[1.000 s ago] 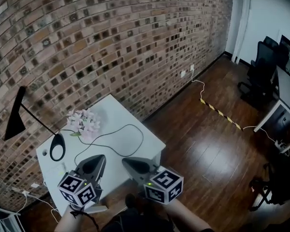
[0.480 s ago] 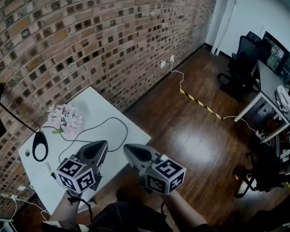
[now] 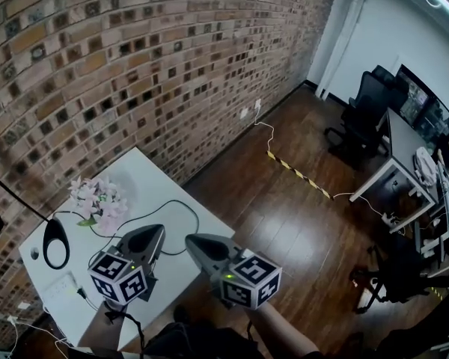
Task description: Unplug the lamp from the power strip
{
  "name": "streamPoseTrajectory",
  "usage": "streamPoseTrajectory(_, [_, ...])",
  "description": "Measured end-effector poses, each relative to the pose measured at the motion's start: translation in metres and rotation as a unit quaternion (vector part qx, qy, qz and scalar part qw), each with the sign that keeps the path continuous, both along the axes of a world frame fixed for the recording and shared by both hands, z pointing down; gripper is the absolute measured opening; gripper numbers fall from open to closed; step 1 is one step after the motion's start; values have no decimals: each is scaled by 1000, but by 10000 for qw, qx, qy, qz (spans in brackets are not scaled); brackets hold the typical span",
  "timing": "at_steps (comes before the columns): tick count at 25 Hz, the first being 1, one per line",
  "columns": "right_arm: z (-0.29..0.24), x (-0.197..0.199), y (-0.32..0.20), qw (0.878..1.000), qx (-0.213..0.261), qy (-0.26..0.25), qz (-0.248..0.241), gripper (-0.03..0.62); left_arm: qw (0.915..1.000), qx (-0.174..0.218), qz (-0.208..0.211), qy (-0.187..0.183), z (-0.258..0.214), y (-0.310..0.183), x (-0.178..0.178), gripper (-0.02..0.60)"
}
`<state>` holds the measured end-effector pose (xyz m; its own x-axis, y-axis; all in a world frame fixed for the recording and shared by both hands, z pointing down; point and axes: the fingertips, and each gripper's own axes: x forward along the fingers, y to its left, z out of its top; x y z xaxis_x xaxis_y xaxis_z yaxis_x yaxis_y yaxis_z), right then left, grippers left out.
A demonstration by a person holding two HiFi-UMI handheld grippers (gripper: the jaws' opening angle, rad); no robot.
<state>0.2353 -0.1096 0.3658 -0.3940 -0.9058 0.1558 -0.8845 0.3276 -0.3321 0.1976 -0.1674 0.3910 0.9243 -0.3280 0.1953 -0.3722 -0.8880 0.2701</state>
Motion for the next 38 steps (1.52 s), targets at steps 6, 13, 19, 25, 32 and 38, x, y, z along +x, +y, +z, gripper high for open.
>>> streamPoseTrajectory(6, [-4, -3, -11, 9999, 44, 141, 77, 2, 9995, 90, 203, 228, -8, -14, 8, 25])
streamPoseTrajectory(13, [1, -8, -22, 9992, -128, 318, 197, 1, 9974, -72, 485, 528, -9, -23, 17, 25])
streamPoseTrajectory(19, [5, -15, -19, 9989, -174, 408, 180, 0, 9980, -27, 581, 254, 6, -24, 24, 25])
streamPoseTrajectory(25, [3, -6, -16, 9986, -72, 432, 285, 0, 9975, 28, 680, 192, 9, -22, 32, 25])
streamPoseTrajectory(32, [-4, 23, -3, 9985, 155, 399, 329, 0, 9957, 313, 868, 84, -4, -11, 74, 25])
streamPoseTrajectory(38, [-1, 74, 14, 9981, 174, 297, 518, 0, 9938, 256, 1077, -40, 2, 16, 127, 25])
